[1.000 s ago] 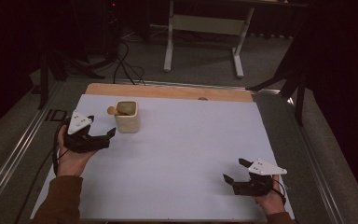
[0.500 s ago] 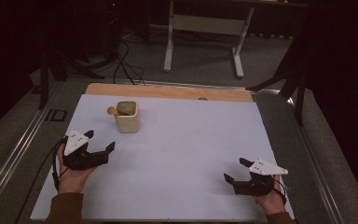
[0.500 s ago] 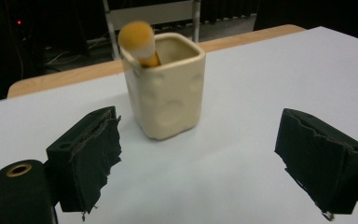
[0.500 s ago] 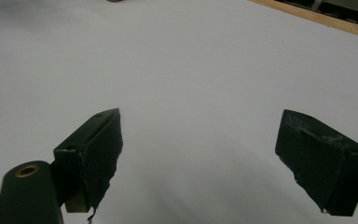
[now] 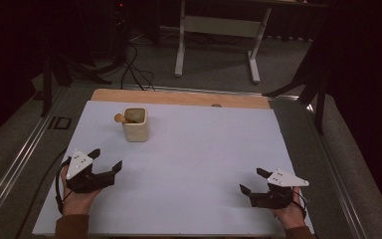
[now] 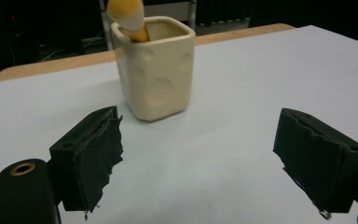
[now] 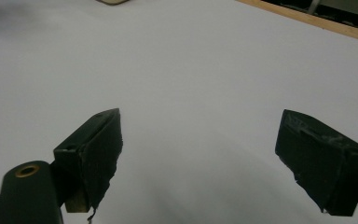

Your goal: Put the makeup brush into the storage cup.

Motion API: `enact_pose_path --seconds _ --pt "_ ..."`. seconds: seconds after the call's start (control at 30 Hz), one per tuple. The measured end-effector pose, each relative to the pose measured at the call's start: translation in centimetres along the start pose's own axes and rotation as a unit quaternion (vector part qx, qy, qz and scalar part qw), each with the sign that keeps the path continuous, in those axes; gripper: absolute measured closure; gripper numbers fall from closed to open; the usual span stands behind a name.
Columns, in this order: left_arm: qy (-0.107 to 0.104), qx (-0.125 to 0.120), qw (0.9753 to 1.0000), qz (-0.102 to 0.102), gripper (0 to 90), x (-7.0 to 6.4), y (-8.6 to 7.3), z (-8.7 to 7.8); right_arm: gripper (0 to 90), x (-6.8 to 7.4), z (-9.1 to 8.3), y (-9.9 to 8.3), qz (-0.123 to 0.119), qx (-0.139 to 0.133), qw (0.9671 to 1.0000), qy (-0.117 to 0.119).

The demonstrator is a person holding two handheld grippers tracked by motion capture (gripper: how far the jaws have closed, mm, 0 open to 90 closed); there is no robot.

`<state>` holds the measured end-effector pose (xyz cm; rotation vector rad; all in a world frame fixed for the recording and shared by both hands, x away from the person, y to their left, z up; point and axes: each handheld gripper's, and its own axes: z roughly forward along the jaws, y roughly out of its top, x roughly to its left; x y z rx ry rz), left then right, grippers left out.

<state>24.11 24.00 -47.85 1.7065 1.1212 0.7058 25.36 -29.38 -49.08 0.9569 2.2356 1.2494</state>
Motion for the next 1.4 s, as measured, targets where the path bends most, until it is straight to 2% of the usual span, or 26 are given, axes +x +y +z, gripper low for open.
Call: enact_pose_path --seconds 0.3,0.57,0.87,1.4 --pt "-0.003 0.009 0.9998 0.015 15.0 -0.6 -0.6 -0.9 14.4 -0.4 -0.5 -0.2 0.003 -0.005 1.0 -0.006" --pt "-0.002 0.016 0.9997 0.021 15.0 -0.6 -1.2 -1.7 14.4 -0.8 -1.1 -0.4 0.003 -0.011 0.9998 -0.015" --pt "-0.002 0.026 0.9995 0.018 15.1 -0.6 -1.8 -2.3 14.4 -0.9 -1.9 -0.7 0.008 -0.019 0.9996 -0.02" --pt "0.004 0.022 0.9996 0.018 15.1 -0.6 -1.9 -2.7 14.3 -1.0 -3.0 -1.0 0.009 -0.05 0.9985 -0.022"
